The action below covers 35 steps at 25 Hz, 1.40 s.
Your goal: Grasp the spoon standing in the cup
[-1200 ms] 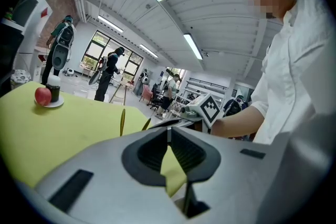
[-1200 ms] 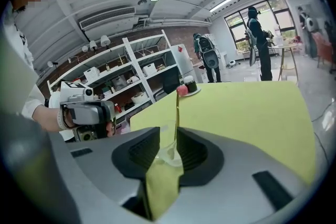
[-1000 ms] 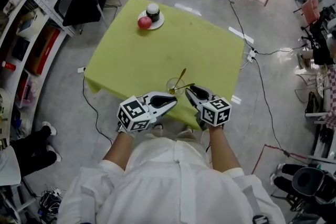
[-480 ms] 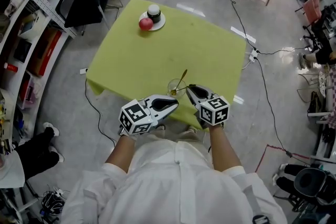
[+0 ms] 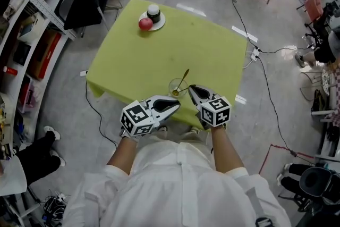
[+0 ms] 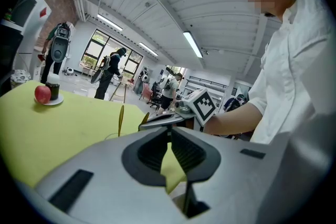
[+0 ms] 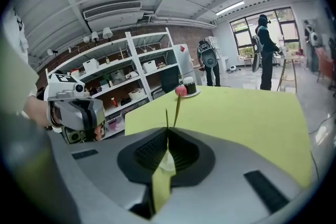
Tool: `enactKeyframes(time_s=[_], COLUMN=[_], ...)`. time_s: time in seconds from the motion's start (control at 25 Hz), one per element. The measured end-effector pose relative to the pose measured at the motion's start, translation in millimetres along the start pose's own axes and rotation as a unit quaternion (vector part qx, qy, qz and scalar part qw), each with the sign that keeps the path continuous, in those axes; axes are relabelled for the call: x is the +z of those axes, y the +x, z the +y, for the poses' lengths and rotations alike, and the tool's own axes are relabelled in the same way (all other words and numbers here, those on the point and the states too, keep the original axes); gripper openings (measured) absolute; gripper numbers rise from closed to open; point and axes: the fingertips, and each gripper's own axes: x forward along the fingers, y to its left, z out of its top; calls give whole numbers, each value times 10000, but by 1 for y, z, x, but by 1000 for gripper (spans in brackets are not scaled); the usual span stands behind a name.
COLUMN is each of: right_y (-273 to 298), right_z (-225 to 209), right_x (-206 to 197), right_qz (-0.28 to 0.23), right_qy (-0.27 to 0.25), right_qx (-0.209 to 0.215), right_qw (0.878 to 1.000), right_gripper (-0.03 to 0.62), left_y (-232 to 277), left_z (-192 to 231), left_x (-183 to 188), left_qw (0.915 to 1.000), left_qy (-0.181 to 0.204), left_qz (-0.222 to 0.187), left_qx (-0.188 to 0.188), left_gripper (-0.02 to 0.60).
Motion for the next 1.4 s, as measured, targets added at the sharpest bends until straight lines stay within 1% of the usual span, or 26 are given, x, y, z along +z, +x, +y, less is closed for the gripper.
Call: enactKeyframes(time_s=[0.4,0.6,1.04,1.4], right_y=[-8,-18,-46,-77], right_z=[3,4,0,-5], right_x=[12,25,48,68], right_qz=[-181,-365,-732,-1305], right_qy=[-82,-96,-130,-44], right_qx=[-25,-82,-309,-529], right_qw=[9998,9993,9968,9900], right_gripper=[9,9,9,9], left_y=[1,0,3,9], left_z=[-2,-3,-8,-12], left_x=[0,2,3,3], left_qw=[10000,9999,9998,9994], left_qy=[56,86,144,193], left_qz=[-17,-56,-26,24], left_qx=[-25,-31,-127,-278], left_gripper=[25,25,25,25])
